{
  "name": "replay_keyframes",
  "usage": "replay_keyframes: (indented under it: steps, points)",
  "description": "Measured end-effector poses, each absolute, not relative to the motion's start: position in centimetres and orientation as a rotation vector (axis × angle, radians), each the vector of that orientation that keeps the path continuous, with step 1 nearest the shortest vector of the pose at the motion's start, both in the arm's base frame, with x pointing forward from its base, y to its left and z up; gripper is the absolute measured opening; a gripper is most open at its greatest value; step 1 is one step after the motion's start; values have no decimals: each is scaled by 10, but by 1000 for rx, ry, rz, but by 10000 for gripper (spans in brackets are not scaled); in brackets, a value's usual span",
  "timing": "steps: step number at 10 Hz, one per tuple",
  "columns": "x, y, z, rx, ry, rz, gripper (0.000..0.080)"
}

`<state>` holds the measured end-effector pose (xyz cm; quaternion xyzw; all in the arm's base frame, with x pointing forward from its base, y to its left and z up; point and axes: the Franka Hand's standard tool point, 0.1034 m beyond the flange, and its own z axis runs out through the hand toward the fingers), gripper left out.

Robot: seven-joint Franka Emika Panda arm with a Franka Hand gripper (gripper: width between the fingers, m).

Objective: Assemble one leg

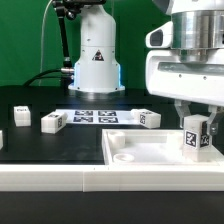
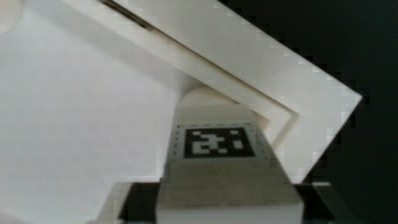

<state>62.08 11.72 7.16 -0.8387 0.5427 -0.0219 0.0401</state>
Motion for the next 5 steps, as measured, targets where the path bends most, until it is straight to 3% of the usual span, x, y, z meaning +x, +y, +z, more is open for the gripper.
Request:
replay_keyframes:
  steps: [5]
  points:
    - [621, 118, 72, -2166, 2142, -33, 290]
